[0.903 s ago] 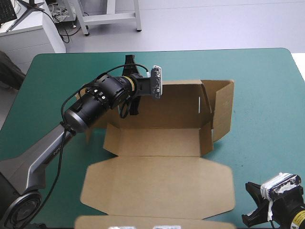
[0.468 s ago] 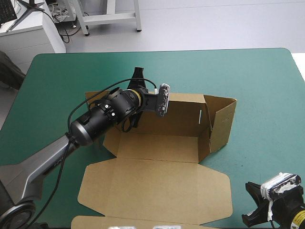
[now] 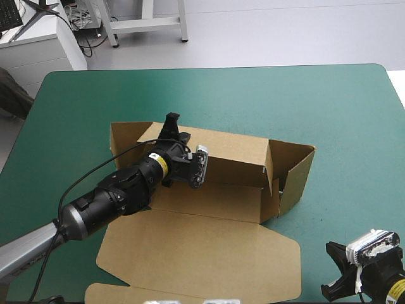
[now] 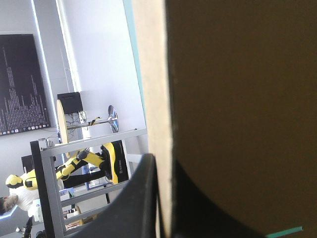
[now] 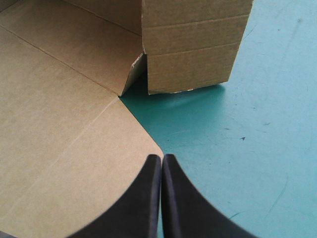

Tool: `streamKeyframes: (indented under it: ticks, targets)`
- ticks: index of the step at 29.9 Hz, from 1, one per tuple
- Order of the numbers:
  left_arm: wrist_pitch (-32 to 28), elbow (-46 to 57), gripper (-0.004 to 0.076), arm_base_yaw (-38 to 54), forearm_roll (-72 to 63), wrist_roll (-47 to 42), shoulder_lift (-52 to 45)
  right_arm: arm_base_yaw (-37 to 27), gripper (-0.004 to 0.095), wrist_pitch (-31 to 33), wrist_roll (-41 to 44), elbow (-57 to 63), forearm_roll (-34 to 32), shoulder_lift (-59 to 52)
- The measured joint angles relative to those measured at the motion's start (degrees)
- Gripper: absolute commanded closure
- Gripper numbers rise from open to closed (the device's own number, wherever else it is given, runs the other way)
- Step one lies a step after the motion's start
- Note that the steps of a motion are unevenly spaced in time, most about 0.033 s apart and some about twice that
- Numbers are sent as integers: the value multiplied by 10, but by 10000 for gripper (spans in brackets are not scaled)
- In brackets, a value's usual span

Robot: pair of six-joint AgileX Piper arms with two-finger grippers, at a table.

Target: Fold the box

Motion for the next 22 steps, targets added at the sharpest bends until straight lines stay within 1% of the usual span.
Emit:
streamKeyframes:
  ticks: [4,7,9,12,14,17,19,22]
  targets:
    - [-10,15,734,0,67,-85,-3,0,922,0,0,0,0,0]
    - [-8,19,734,0,95,-108,-3,0,921,0,0,0,-6,0]
    - [-9,24,734,0,107,-119,-3,0,895,0,1,0,-13,0]
    - [-10,28,734,0,123,-156,-3,0,765,-1,-7,0,-14,0]
    - [-10,32,734,0,148,-185,-3,0,638,3,-15,0,-13,0]
    - [-7,38,734,0,198,-233,-3,0,492,11,-21,0,-13,0]
    - [-1,38,734,0,217,-257,-2,0,471,11,-21,0,-13,0]
    - [12,38,734,0,228,-272,6,0,472,7,-13,0,-13,0]
